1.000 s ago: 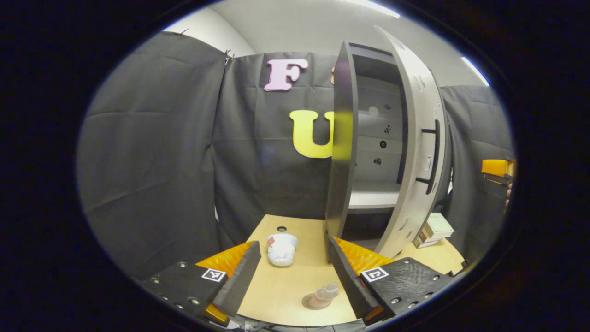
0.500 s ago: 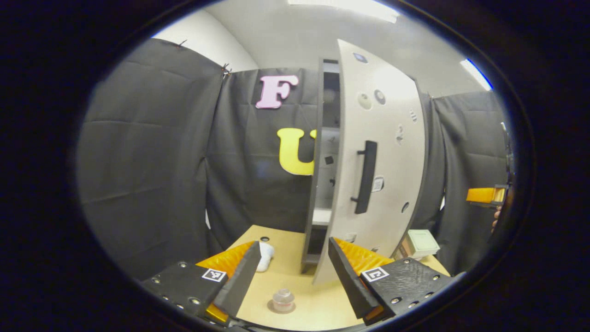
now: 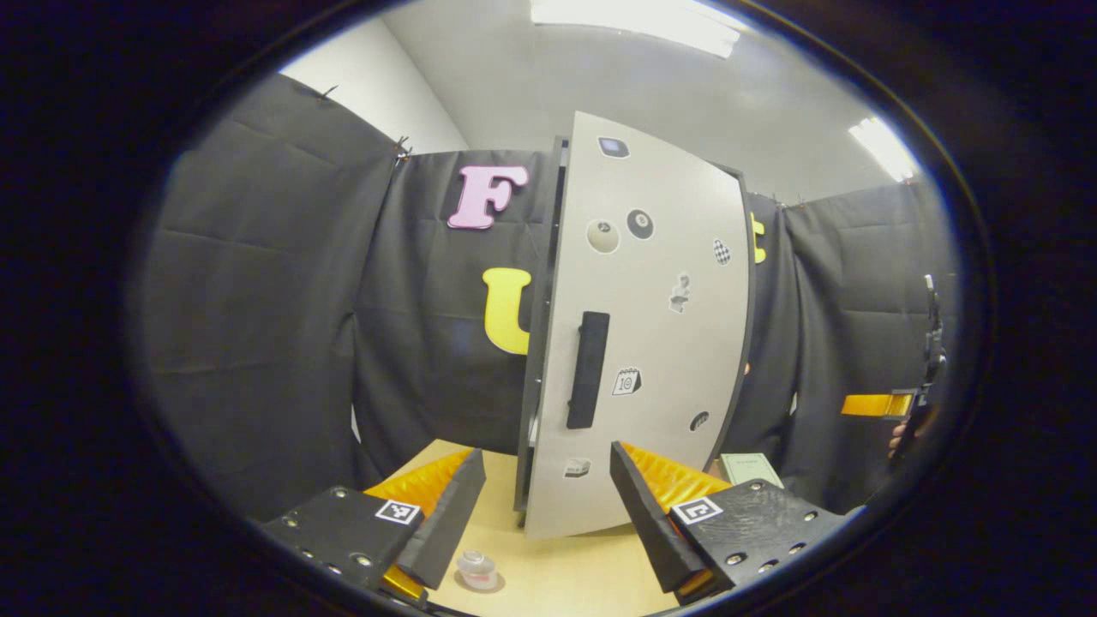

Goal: Open the cabinet door with the right hand, grasp the bottle in the cabinet with the left hand and place it on the coaster, then close the cabinet door with the right hand.

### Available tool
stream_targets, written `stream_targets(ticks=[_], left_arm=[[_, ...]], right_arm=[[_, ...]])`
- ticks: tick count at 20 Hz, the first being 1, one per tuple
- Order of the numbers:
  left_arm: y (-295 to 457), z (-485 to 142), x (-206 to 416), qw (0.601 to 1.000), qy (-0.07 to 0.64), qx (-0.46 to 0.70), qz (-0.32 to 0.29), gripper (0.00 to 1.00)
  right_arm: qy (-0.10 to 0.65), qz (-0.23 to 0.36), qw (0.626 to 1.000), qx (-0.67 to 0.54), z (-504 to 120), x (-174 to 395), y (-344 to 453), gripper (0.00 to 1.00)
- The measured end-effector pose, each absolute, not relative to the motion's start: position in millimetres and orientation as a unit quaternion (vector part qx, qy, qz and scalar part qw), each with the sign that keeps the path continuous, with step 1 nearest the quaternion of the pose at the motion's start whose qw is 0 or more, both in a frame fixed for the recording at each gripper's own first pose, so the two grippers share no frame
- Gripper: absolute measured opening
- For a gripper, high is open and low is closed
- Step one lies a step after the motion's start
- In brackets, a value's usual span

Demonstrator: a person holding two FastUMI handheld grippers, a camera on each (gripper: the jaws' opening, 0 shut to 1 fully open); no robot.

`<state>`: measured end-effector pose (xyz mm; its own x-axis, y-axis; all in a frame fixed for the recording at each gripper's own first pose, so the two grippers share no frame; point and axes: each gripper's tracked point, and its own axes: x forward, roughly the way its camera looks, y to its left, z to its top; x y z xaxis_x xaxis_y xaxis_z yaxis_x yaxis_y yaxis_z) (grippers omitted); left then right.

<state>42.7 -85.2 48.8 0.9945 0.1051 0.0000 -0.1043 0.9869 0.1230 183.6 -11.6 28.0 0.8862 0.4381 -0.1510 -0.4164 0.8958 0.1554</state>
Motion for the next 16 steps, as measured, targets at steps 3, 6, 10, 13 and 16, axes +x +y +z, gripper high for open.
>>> stream_targets(ticks=[3, 6, 10, 13, 16], left_arm=[[-91.5, 52.7, 42.9, 0.997, 0.001, 0.060, 0.042, 0.89], [-88.1, 61.4, 45.2, 0.997, -0.012, 0.072, 0.039, 0.90], [-87.1, 65.6, 55.0, 0.997, -0.022, 0.073, 0.031, 0.89], [-82.0, 64.4, 53.0, 0.997, -0.026, 0.069, 0.027, 0.90], [-69.1, 48.8, 54.8, 0.999, -0.024, 0.033, 0.035, 0.89]], right_arm=[[0.077, 0.197, 0.977, 0.027, 26.5, 186.5, -18.2, 0.98], [0.053, 0.168, 0.984, -0.033, 27.9, 188.7, -18.3, 0.98], [0.021, 0.152, 0.988, -0.032, 32.5, 175.5, -3.0, 0.98], [-0.001, 0.143, 0.990, -0.017, 31.8, 167.7, 6.9, 0.98], [-0.015, 0.138, 0.990, -0.013, 25.1, 160.5, 10.5, 0.98]])
